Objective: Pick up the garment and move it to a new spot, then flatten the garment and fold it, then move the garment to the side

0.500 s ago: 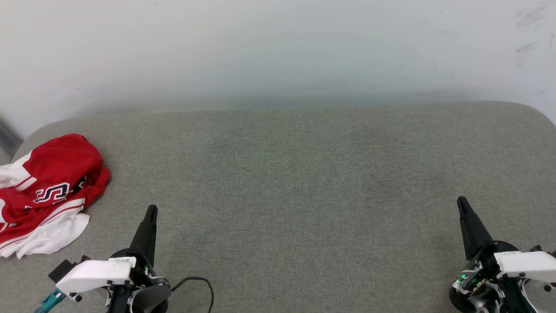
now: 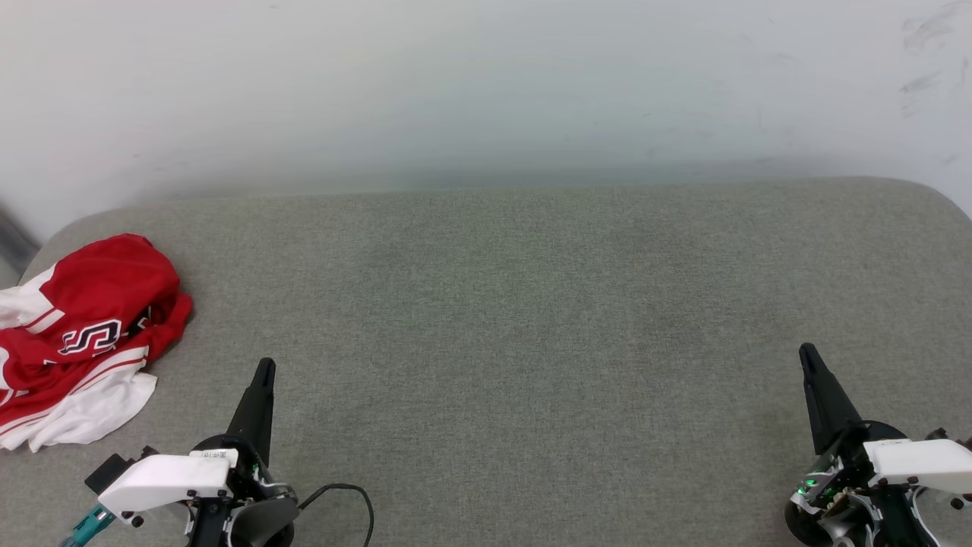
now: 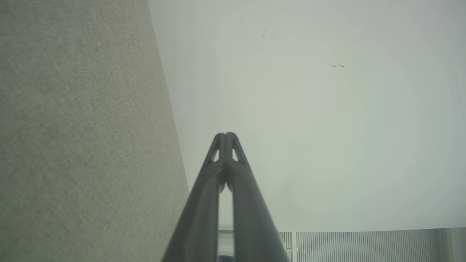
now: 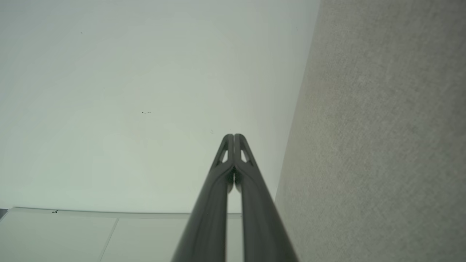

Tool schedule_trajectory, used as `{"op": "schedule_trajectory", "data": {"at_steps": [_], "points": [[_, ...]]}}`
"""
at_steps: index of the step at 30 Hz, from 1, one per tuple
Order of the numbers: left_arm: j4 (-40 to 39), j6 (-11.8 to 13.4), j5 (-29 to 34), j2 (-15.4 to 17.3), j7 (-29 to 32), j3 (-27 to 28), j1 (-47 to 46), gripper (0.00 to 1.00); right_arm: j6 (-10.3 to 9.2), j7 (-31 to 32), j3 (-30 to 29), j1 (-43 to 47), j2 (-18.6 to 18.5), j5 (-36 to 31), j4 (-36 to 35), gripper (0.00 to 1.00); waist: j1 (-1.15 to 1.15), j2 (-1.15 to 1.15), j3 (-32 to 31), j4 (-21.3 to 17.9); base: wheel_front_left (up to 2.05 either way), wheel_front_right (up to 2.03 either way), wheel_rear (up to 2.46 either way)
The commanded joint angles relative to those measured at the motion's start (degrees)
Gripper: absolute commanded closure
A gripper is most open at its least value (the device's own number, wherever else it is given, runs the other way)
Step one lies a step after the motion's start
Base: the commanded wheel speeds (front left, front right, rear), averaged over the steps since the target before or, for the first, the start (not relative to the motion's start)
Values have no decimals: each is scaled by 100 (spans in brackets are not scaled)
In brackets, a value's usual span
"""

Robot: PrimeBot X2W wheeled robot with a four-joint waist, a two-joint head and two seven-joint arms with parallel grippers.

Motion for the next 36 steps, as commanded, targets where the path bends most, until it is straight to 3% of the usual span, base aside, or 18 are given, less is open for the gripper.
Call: {"op": "schedule_trajectory", "data": {"at_steps": [1, 27, 28, 36], "points": [[-7, -11, 2, -3, 9, 12, -34, 100, -2, 4, 2, -65, 22, -26, 2, 100, 0, 0, 0, 0, 0, 0, 0], [-7, -11, 2, -3, 9, 14, -34, 100, -2, 3, 3, -65, 22, -26, 2, 100, 0, 0, 0, 0, 0, 0, 0], [-7, -11, 2, -3, 9, 11, -34, 0, -2, 3, 3, -65, 22, -26, 2, 0, 0, 0, 0, 0, 0, 0, 0], [-60, 0, 73, -10, -163, -54, 108, 0, -1, -160, 26, 129, 3, -107, 20, 0, 0, 0, 5, -2, 0, 0, 0]]}}
